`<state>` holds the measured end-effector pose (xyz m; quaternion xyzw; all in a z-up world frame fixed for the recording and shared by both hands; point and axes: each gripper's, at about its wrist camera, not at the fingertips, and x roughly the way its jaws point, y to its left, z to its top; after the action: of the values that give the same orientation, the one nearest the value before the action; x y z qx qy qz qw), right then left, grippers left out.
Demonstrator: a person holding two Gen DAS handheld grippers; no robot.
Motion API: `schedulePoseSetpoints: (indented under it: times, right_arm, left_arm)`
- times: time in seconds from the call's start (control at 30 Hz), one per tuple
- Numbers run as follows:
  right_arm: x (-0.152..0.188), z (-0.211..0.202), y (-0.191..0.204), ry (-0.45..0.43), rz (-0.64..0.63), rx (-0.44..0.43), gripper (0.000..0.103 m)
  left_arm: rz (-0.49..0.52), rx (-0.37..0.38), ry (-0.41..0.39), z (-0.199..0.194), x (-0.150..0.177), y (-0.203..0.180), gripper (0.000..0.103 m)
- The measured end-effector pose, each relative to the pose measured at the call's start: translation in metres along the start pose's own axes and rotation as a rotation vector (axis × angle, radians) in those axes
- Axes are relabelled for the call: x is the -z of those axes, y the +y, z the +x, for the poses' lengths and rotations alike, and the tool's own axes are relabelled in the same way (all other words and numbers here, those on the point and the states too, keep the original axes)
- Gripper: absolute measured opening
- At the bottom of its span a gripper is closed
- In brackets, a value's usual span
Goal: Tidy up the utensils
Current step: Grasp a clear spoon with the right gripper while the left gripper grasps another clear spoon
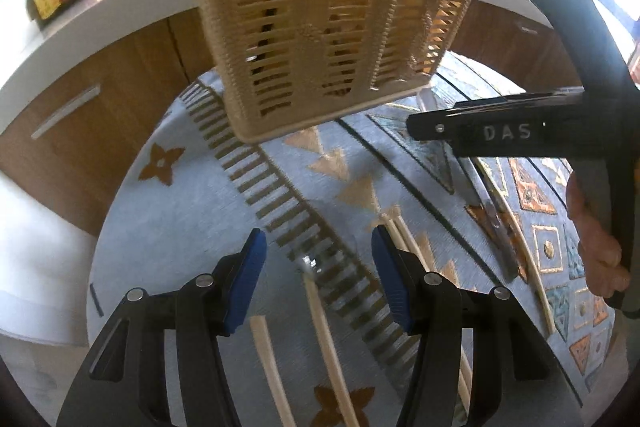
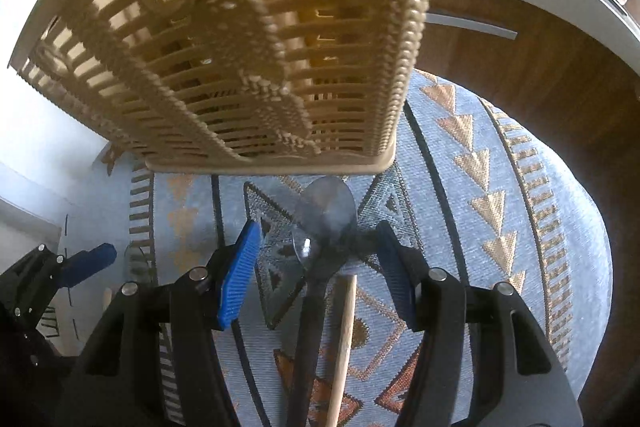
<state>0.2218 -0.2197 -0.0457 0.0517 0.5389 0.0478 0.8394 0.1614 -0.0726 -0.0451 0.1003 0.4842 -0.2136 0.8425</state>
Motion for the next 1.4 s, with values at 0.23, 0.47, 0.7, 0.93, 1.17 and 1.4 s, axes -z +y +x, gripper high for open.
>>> schedulePoseSetpoints:
  times: [0.23, 0.47, 0.7, 0.93, 1.17, 1.4]
  right_arm:
    - [-0.003, 0.002, 0.004, -0.003, -0.024, 0.034, 0.032]
    - [0.006, -0.002, -0.007, -0.011, -0.059, 0.024, 0.030]
    - [0.015, -0.002, 0.000, -0.023, -0.085, 0.044, 0.030]
    - [0.024, -0.005, 0.011, -0.026, -0.083, 0.008, 0.030]
    - [0.040, -0.012, 0.003, -0.053, -0.069, -0.081, 0.030]
    - [0.061, -0.046, 0.013, -0.163, -0.119, -0.104, 0.030]
  left_arm:
    - [0.025, -0.066, 0.039, 0.015, -0.007, -0.016, 0.054]
    - [-0.041, -0.050, 0.038, 0.019, -0.014, 0.001, 0.046]
    - [-0.076, -0.093, 0.081, 0.019, -0.016, -0.001, 0.040]
    - [-0.083, -0.100, 0.068, 0.019, -0.019, -0.003, 0.032]
    - [-0.120, -0.048, -0.056, -0.009, -0.010, 0.005, 0.032]
    - [-0.116, -0.055, -0.222, -0.053, -0.005, -0.004, 0.031]
